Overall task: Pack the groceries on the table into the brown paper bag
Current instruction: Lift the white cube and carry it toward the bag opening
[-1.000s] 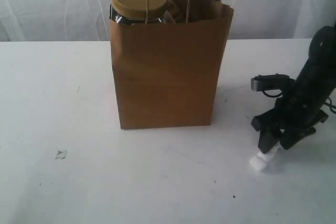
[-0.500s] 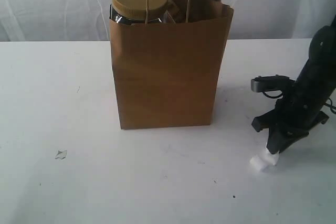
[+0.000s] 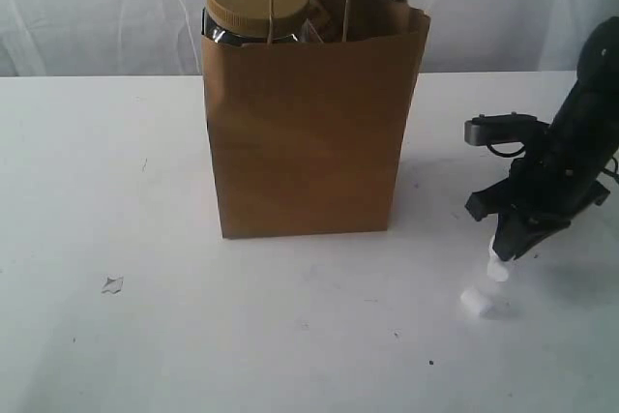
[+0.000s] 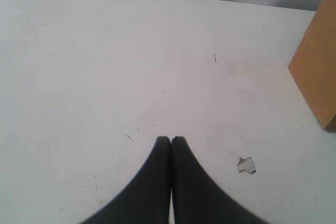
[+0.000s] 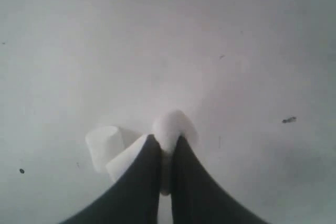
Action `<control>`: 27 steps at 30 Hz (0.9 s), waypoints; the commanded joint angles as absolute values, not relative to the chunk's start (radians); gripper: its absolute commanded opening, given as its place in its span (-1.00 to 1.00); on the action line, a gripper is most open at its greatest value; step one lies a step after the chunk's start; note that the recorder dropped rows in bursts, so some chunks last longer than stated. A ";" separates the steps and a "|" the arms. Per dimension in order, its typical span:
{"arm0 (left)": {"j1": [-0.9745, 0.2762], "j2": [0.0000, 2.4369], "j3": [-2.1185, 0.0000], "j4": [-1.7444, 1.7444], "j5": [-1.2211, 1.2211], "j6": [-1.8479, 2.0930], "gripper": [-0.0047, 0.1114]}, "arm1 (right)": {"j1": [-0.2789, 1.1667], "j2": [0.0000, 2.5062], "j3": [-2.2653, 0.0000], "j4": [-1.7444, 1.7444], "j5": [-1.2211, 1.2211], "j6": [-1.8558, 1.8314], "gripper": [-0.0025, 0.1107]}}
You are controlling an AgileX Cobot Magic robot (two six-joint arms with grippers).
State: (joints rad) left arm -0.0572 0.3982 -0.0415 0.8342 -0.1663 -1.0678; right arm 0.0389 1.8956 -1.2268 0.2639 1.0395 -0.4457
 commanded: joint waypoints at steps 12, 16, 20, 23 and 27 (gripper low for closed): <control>-0.063 0.391 -0.038 0.846 -0.164 -1.074 -0.92 | 0.026 1.734 -1.461 0.255 1.153 -0.430 -0.96; -0.063 0.391 -0.038 0.846 -0.164 -1.074 -0.92 | -0.001 1.735 -1.573 0.269 1.174 -0.415 -0.96; -0.063 0.391 -0.038 0.846 -0.164 -1.074 -0.92 | -0.026 1.735 -1.656 0.332 1.221 -0.415 -0.96; -0.063 0.391 -0.038 0.846 -0.164 -1.074 -0.92 | -0.035 1.737 -1.705 0.404 1.221 -0.418 -0.96; -0.063 0.391 -0.038 0.846 -0.164 -1.074 -0.92 | -0.041 1.737 -1.772 0.507 1.221 -0.449 -0.96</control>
State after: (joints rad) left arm -0.0572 0.3982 -0.0415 0.8342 -0.1663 -1.0678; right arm -0.0292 1.7438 -1.7310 0.4310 1.2161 -0.4204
